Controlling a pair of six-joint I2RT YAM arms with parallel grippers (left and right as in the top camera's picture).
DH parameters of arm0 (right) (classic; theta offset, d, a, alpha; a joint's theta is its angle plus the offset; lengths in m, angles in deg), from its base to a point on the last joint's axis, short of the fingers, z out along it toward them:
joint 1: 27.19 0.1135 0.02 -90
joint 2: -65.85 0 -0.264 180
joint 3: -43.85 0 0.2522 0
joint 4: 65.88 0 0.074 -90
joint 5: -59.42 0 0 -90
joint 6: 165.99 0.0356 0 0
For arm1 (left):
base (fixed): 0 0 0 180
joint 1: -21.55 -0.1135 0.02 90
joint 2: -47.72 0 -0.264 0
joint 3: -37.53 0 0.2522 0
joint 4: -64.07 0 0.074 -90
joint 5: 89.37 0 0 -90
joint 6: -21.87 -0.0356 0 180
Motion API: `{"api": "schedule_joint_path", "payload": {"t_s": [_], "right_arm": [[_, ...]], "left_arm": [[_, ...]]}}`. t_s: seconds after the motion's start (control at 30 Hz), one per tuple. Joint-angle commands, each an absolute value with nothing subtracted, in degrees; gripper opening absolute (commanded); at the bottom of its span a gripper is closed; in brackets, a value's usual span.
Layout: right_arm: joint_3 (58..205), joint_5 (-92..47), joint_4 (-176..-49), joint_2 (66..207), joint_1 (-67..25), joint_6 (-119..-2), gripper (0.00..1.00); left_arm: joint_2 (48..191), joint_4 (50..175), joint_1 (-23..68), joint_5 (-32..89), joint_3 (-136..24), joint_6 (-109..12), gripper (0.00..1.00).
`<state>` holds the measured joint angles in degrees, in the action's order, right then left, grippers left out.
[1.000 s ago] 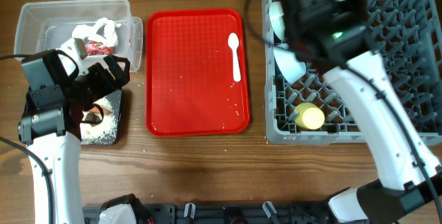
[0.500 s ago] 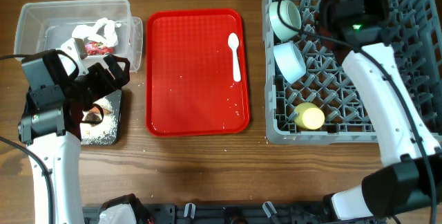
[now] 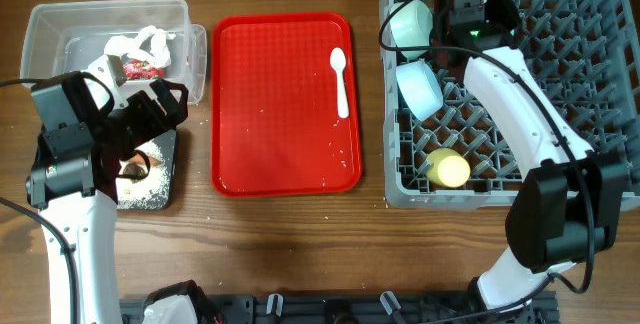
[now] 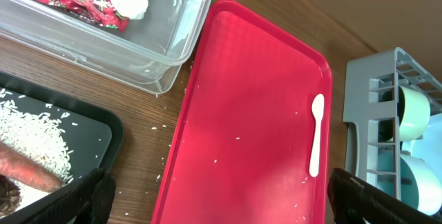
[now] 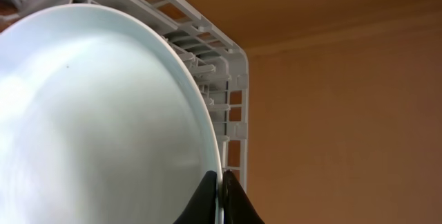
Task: Sort waste into correct bins and load items into the dishwasher rack
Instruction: 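Reach the right gripper to the white spoon on the red tray and grasp it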
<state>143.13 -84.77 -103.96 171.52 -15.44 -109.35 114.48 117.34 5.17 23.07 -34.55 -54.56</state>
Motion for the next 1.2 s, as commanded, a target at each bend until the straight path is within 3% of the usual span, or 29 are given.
{"api": "schedule_joint_path", "payload": {"t_s": [0.0, 0.03, 0.07, 0.1, 0.27, 0.43, 0.53, 0.63, 0.87, 0.97, 1.17], "right_arm": [[143.1, -84.5, -103.9, 171.8, -15.1, -104.5, 0.40], [143.1, -84.5, -103.9, 171.7, -14.9, -102.1, 0.74], [143.1, -84.4, -104.1, 171.2, -14.5, -100.2, 0.98], [143.1, -84.4, -104.4, 170.7, -14.0, -99.2, 1.00], [144.1, -74.7, -110.1, 164.4, -9.7, -93.7, 1.00], [144.7, -21.1, -117.9, 158.5, -3.3, -82.2, 1.00], [143.8, -1.5, -111.2, 159.0, -0.9, -73.8, 1.00], [142.4, -9.0, -105.6, 161.1, 1.8, -64.7, 0.99], [142.4, -26.3, -104.8, 171.7, 5.1, -56.5, 0.80], [142.6, -28.9, -104.3, 177.1, 4.8, -51.6, 0.72], [142.9, -32.2, -102.6, 183.2, 4.3, -46.5, 0.64]], "left_arm": [[114.6, 117.2, 5.4, 23.9, -35.5, -55.7, 1.00], [114.6, 117.2, 5.4, 23.9, -35.5, -55.7, 1.00], [114.6, 117.2, 5.4, 23.9, -35.5, -55.7, 1.00], [114.6, 117.2, 5.4, 23.9, -35.5, -55.7, 1.00], [114.6, 117.2, 5.4, 23.9, -35.5, -55.7, 1.00], [114.6, 117.2, 5.4, 23.9, -35.5, -55.7, 1.00], [114.6, 117.2, 5.4, 23.9, -35.5, -55.7, 1.00], [114.6, 117.2, 5.4, 23.9, -35.5, -55.7, 1.00], [114.6, 117.2, 5.4, 23.9, -35.5, -55.7, 1.00], [114.6, 117.2, 5.4, 23.9, -35.5, -55.7, 1.00], [114.6, 117.2, 5.4, 23.9, -35.5, -55.7, 1.00]]}}
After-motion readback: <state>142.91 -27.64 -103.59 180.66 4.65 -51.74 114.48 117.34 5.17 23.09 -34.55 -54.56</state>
